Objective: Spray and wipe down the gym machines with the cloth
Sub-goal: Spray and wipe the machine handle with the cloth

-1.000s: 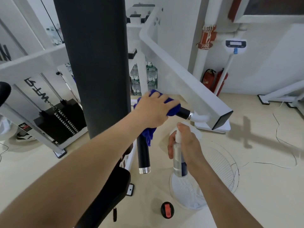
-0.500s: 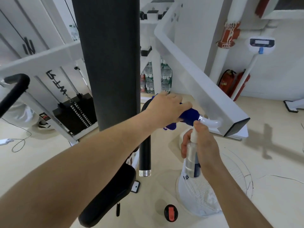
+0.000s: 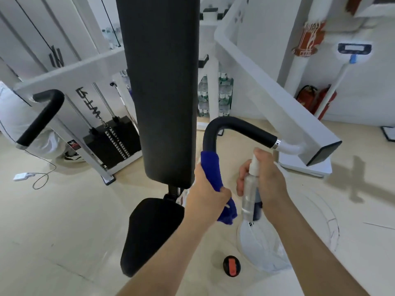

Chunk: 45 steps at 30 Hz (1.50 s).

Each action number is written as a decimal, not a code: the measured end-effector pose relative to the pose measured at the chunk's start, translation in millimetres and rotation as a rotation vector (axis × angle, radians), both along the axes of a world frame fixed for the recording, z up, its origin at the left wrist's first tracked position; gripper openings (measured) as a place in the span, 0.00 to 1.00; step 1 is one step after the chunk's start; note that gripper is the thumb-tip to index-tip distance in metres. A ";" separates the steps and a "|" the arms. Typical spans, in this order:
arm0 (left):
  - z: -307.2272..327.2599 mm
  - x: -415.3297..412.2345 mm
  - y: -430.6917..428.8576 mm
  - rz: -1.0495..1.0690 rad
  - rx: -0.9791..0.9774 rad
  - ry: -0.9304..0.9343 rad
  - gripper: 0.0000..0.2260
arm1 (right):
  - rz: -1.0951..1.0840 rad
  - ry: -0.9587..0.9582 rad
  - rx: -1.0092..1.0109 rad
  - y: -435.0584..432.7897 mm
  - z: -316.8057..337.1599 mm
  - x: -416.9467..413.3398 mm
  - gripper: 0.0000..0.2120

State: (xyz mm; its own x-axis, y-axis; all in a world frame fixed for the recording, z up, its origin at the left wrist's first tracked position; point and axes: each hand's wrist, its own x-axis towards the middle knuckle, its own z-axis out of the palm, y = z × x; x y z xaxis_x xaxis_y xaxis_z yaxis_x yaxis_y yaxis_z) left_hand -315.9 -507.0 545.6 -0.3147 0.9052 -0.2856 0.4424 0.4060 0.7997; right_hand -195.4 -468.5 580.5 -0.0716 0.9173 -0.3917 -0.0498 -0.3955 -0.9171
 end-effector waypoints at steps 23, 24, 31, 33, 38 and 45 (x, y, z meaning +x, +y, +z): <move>-28.1 -74.7 -22.1 -0.374 0.162 -0.292 0.10 | 0.025 -0.098 -0.011 -64.1 2.3 -74.2 0.31; -23.9 -72.3 -16.2 -0.355 0.190 -0.331 0.10 | 0.014 -0.095 0.001 -61.9 4.0 -76.3 0.32; 6.2 -47.8 60.8 -0.180 0.312 -0.333 0.09 | -0.130 0.048 -0.083 -29.0 9.0 -70.2 0.30; 15.2 -43.3 87.4 -0.221 0.362 -0.211 0.12 | -0.093 0.110 -0.096 -21.6 8.3 -67.8 0.29; 32.6 -49.8 127.6 -0.591 0.419 0.299 0.18 | -0.098 0.292 -0.047 2.9 20.8 -54.6 0.26; 43.4 -71.8 150.8 -0.380 0.315 -0.197 0.15 | -0.021 0.377 0.058 59.3 64.3 -65.8 0.29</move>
State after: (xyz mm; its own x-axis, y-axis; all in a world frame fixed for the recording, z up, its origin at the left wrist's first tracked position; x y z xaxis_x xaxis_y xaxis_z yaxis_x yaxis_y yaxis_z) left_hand -387.7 -356.1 589.0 0.0841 0.9965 -0.0019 0.3404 -0.0270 0.9399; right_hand -261.2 -409.1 644.9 -0.1815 0.9400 -0.2890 -0.3956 -0.3389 -0.8536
